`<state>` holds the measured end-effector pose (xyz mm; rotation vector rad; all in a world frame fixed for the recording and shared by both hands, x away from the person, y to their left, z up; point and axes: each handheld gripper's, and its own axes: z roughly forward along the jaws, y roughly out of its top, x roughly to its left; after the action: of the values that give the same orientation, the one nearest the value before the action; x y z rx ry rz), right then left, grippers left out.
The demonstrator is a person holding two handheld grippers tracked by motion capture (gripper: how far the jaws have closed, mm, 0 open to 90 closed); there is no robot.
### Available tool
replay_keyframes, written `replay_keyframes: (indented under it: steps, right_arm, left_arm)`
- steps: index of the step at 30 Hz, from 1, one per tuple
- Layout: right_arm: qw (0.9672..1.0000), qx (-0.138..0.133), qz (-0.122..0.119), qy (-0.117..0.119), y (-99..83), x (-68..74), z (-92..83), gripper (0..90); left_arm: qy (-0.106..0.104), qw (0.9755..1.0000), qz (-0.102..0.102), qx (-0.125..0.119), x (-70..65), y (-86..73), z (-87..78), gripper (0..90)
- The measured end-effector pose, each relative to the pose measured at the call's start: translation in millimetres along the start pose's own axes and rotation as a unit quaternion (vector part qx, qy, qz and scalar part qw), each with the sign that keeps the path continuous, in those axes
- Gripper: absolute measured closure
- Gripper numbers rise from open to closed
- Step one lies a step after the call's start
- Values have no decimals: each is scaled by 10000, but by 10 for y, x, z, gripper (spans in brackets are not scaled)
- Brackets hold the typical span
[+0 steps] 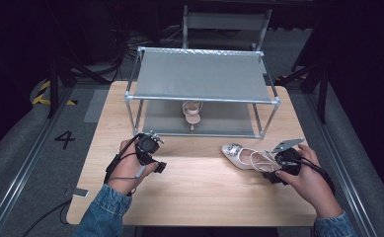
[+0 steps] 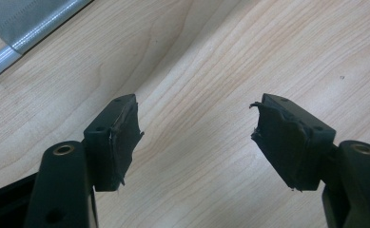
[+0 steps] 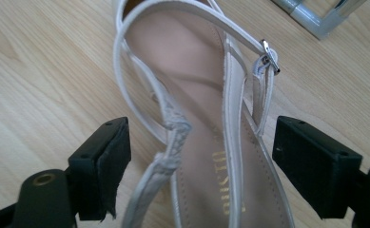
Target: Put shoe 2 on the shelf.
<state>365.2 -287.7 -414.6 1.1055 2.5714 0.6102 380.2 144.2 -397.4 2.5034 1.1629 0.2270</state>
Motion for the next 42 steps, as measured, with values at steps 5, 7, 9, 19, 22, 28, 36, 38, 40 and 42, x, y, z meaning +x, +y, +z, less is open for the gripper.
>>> replay_keyframes:
  steps: [5,7,9,19,22,28,36,38,40,42]
  right_arm:
    - [9998,45,40,164,-6,-7,124,208]
    - [9998,73,47,194,-13,-30,186,208]
    - [9997,113,27,197,-11,-40,229,208]
    - [9999,-62,-45,117,62,-22,306,292]
    - [9999,-43,78,122,62,-7,288,334]
    - [9980,1,600,200,58,46,221,406]
    - [9955,-311,857,272,209,125,90,409]
    - [9951,-347,880,271,242,130,65,409]
    - [9946,-459,904,236,313,132,37,408]
    - [9945,-481,902,207,390,133,19,408]
  left_arm:
    - [13,10000,-11,4,1,-14,-2,314]
    - [-15,10000,-26,18,-4,-32,3,313]
    - [-12,10000,-56,38,1,-50,-2,313]
    - [-14,9999,-116,42,31,-137,-25,314]
    - [6,9999,-112,29,47,-151,-37,313]
    - [-33,9997,-235,-19,103,-181,-63,313]
    - [-28,9994,-324,-80,184,-239,-94,313]
    - [-38,9993,-365,-83,189,-250,-94,314]
    - [-18,9993,-377,-81,207,-270,-102,313]
    - [-28,9990,-439,-91,220,-298,-115,313]
